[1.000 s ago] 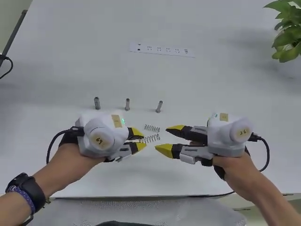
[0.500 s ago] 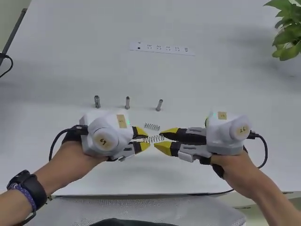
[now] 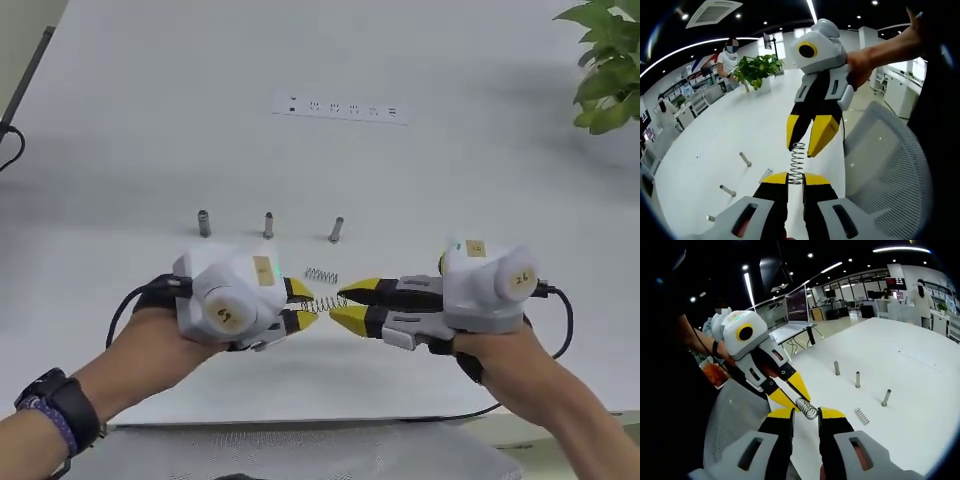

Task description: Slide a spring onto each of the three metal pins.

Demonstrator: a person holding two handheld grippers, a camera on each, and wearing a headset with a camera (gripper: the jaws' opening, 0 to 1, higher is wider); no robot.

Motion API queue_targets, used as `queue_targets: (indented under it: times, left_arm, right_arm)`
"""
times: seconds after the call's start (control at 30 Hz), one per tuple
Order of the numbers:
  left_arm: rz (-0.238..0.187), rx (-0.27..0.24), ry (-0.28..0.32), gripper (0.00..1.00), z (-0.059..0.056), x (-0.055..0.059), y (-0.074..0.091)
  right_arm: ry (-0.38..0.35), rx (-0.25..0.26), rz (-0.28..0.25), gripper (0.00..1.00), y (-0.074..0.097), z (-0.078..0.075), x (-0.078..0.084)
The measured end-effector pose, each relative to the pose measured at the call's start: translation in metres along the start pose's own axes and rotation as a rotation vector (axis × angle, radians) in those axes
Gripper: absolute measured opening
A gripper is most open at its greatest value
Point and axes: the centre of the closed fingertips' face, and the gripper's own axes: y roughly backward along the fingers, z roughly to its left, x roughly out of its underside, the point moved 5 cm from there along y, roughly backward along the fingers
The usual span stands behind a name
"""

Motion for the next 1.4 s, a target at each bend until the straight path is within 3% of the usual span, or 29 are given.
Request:
queue_targets:
  times: [0.37, 0.83, 1.1, 1.4]
  left_arm:
    - [0.009, 0.006, -0.025, 0.02, -0.001, 0.001, -0.004]
    - [-0.001, 0.026, -0.058, 0.02, -0.007, -0.004, -0.004]
    - [-0.007, 0.034, -0.068, 0.02, -0.01, -0.006, -0.003]
    - [-0.011, 0.036, -0.066, 0.03, -0.011, -0.007, -0.005]
  right_arm:
    - [0.027, -0.025, 0.023, 0.17, -0.001, 0.005, -0.006]
    - [0.071, -0.069, 0.125, 0.17, -0.008, 0.002, 0.001]
    - [0.089, -0.088, 0.127, 0.1, -0.009, 0.004, 0.002]
    - [0.081, -0.084, 0.122, 0.09, -0.007, 0.004, 0.003]
